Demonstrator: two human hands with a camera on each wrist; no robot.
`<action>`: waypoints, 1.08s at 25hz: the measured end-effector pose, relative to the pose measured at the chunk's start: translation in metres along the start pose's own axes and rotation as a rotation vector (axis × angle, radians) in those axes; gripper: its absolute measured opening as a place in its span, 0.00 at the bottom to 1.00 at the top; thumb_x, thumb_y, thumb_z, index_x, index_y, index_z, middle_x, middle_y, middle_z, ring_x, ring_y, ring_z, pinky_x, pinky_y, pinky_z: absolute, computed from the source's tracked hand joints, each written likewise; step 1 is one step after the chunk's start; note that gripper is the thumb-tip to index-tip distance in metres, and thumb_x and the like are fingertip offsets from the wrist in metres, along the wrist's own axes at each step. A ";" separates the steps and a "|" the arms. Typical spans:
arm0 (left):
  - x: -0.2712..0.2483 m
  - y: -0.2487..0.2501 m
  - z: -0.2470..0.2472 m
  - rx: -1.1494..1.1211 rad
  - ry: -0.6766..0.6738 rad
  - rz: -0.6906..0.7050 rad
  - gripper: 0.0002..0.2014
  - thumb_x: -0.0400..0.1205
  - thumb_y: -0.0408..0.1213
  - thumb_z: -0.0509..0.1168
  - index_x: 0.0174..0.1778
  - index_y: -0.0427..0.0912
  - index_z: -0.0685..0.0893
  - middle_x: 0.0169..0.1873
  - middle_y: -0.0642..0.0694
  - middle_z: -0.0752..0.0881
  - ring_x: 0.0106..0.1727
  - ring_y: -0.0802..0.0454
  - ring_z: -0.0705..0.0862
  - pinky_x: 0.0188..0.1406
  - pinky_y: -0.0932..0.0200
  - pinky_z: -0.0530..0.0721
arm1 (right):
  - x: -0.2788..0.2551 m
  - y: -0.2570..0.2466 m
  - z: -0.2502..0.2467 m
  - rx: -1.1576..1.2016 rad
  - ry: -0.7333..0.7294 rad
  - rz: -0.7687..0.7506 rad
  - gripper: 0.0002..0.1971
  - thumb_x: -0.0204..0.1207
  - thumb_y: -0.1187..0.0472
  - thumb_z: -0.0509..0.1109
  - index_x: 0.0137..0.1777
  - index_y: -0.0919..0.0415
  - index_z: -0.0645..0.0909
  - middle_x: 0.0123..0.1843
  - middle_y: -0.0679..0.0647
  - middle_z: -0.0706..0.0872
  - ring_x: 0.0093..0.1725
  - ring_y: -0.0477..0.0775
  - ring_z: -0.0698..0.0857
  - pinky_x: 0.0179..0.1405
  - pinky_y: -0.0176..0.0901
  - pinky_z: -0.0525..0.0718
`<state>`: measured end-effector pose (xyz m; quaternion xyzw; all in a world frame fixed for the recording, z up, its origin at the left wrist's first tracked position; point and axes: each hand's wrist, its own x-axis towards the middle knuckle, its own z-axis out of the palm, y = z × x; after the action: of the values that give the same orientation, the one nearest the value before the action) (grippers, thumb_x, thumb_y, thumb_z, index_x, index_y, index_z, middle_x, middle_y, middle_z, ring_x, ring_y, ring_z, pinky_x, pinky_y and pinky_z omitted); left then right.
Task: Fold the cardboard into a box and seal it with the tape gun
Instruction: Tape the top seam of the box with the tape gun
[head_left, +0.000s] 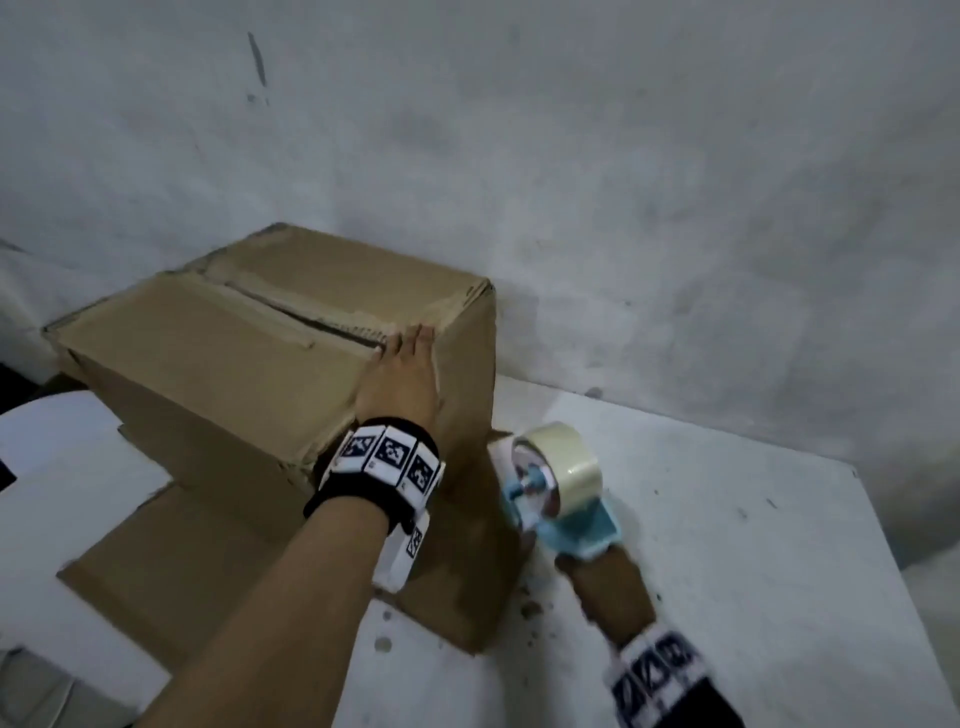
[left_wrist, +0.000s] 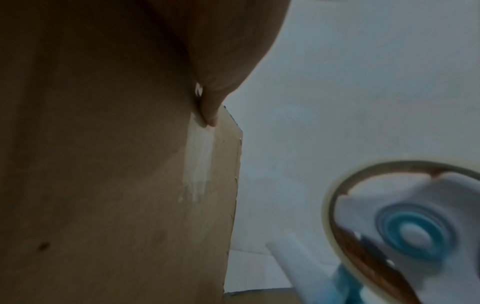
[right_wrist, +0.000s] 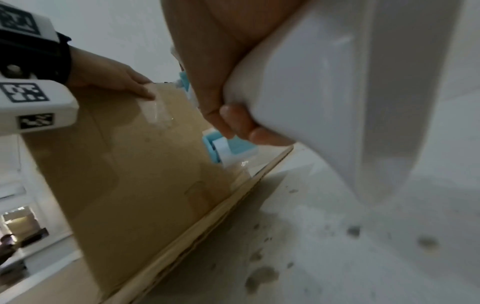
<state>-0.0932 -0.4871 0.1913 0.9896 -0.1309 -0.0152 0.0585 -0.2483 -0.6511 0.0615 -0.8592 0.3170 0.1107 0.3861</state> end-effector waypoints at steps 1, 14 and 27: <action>0.004 0.003 -0.006 0.032 -0.009 -0.003 0.33 0.84 0.32 0.52 0.81 0.39 0.41 0.83 0.44 0.45 0.83 0.47 0.48 0.83 0.52 0.51 | 0.009 -0.004 -0.003 0.015 0.049 0.036 0.20 0.79 0.51 0.66 0.63 0.66 0.80 0.61 0.62 0.86 0.62 0.63 0.84 0.60 0.50 0.80; 0.004 -0.001 0.009 0.071 0.104 0.015 0.31 0.85 0.37 0.52 0.80 0.40 0.42 0.83 0.42 0.47 0.83 0.46 0.47 0.82 0.53 0.49 | 0.062 0.039 0.066 -0.439 0.252 -0.246 0.35 0.14 0.70 0.88 0.30 0.73 0.83 0.19 0.66 0.79 0.15 0.64 0.79 0.13 0.52 0.80; -0.017 -0.006 -0.002 0.073 0.029 0.006 0.31 0.86 0.38 0.49 0.81 0.38 0.40 0.82 0.40 0.44 0.83 0.45 0.43 0.82 0.49 0.44 | 0.015 -0.087 -0.016 0.056 0.336 -0.521 0.21 0.74 0.75 0.62 0.67 0.62 0.74 0.69 0.59 0.76 0.71 0.58 0.73 0.65 0.39 0.70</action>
<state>-0.1079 -0.4769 0.1930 0.9908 -0.1334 0.0040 0.0243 -0.1828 -0.6267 0.1173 -0.9068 0.1483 -0.1446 0.3671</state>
